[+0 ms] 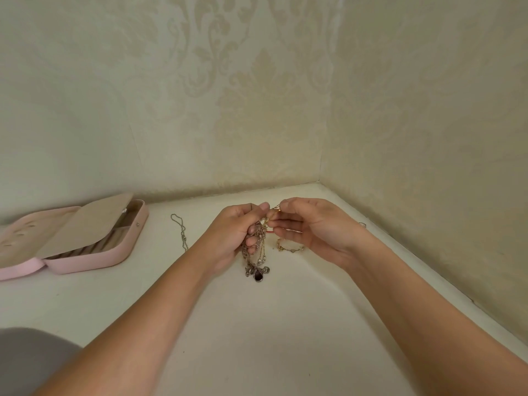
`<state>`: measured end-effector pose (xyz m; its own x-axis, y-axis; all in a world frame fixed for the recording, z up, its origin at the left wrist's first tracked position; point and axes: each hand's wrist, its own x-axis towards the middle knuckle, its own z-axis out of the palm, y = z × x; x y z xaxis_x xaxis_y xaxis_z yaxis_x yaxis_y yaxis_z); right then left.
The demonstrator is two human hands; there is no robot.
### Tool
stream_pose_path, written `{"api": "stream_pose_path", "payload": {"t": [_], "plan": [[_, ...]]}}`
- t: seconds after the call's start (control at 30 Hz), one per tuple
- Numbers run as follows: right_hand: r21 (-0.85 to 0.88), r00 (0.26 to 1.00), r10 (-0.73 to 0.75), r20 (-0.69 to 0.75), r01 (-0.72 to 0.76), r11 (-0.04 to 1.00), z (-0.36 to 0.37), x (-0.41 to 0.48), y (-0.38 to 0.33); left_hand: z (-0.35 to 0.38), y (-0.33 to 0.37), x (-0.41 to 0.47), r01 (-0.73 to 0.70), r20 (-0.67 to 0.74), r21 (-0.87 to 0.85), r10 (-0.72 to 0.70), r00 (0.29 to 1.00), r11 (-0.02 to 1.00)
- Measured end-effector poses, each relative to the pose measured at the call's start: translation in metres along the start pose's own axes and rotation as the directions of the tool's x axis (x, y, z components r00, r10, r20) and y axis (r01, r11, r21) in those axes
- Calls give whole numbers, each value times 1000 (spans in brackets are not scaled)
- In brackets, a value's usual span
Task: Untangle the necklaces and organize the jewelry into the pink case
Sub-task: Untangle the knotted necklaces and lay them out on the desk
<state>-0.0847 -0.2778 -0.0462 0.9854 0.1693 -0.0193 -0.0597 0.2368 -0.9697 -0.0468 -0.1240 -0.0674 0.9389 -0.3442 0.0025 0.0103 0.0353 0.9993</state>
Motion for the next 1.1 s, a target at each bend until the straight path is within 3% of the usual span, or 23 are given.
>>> {"api": "stream_pose_path", "payload": {"t": [0.17,0.33,0.53,0.77,0.9,1.1], "plan": [[18,998,-49,-51,50,999,4,-1,0,-1,-1,0,-2,79,9,1,997,1000],[-2,968,-165,-190,168,986,0,-1,-9,-1,-2,0,-29,128,66,21,992,997],[-112,925,-236,-297,212,971,4,-5,-9,-3,0,-3,-109,218,53,95,971,993],[-113,900,-243,-362,216,970,3,-3,-7,-3,-1,-2,-180,136,155,160,978,971],[-91,925,-193,-329,173,981,-1,-3,-10,-4,-3,1,-187,102,62,180,978,980],[-102,984,-166,-70,159,982,-9,-5,-15,-4,-1,1,-167,126,-64,174,977,984]]}}
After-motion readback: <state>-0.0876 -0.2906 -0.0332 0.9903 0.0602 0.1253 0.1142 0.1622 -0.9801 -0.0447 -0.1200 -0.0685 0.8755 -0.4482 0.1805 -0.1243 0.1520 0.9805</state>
